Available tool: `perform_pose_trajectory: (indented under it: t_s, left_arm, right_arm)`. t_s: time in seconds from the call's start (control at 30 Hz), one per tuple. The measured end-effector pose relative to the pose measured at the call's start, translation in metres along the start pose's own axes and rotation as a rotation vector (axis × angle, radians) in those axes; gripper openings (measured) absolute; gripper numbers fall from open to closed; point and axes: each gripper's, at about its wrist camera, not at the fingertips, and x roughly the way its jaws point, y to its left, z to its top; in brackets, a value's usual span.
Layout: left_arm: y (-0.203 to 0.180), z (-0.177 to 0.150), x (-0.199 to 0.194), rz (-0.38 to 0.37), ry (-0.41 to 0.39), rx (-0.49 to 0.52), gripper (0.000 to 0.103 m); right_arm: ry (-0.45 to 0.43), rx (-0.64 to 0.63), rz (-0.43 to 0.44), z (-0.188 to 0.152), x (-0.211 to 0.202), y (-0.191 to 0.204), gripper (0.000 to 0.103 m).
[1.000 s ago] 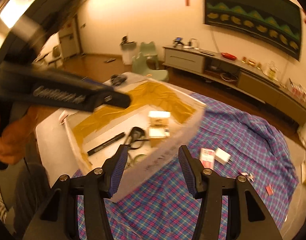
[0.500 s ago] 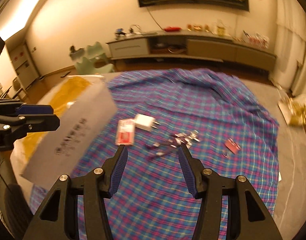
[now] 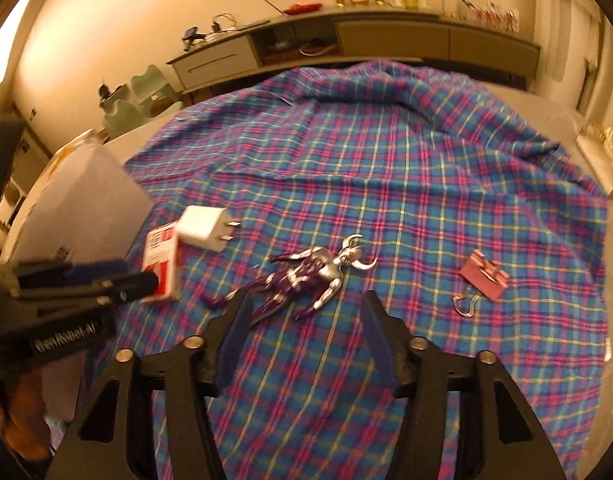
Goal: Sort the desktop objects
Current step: 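Move both tools back over the items on the plaid cloth, then grasp the red staple box with the left tool while the right tool grasps the silver-purple figure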
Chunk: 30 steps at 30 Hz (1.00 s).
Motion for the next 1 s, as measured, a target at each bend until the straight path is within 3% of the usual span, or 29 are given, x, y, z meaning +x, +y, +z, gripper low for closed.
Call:
perform_pose_trajectory:
  t_s: [0.07,0.13,0.27,0.3,0.37,0.43,0.47,0.5,0.53,0.8,1.0]
  left_arm:
    - [0.002,0.003,0.002,0.0,-0.024,-0.016,0.052]
    - [0.003,0.006,0.006,-0.018,-0.025,-0.035,0.053]
    - [0.007,0.006,0.015,-0.031,-0.009,-0.063,0.052]
    - [0.007,0.003,0.014,-0.024,-0.031,-0.064,0.054]
    - [0.005,0.0,0.014,-0.021,-0.048,-0.052,0.054]
    - [0.003,-0.005,0.012,-0.022,-0.067,-0.041,0.053]
    - [0.003,-0.006,0.011,-0.024,-0.073,-0.036,0.043]
    - [0.003,-0.007,0.009,-0.025,-0.083,-0.031,0.018]
    - [0.002,-0.008,0.008,-0.025,-0.083,-0.024,0.016]
    - [0.01,-0.02,-0.011,-0.06,-0.099,-0.041,0.015]
    - [0.013,-0.031,-0.035,-0.079,-0.126,-0.03,0.015]
  right_arm:
    - [0.006,0.017,0.005,0.002,0.011,-0.001,0.064]
    - [-0.026,0.001,-0.01,0.004,0.016,0.003,0.071]
    - [-0.053,-0.067,-0.047,0.004,0.023,0.015,0.072]
    - [-0.062,-0.102,-0.061,0.003,0.024,0.019,0.07]
    - [-0.076,-0.161,-0.107,0.001,0.025,0.023,0.054]
    - [-0.083,-0.178,-0.109,-0.001,0.023,0.022,0.054]
    - [-0.082,-0.175,-0.106,-0.001,0.022,0.02,0.054]
    - [-0.082,-0.169,-0.102,0.0,0.02,0.018,0.053]
    - [-0.081,-0.159,-0.093,0.0,0.018,0.014,0.053]
    - [-0.106,-0.073,-0.021,-0.003,-0.006,-0.001,0.053]
    - [-0.11,-0.082,0.004,-0.015,-0.021,0.011,0.053]
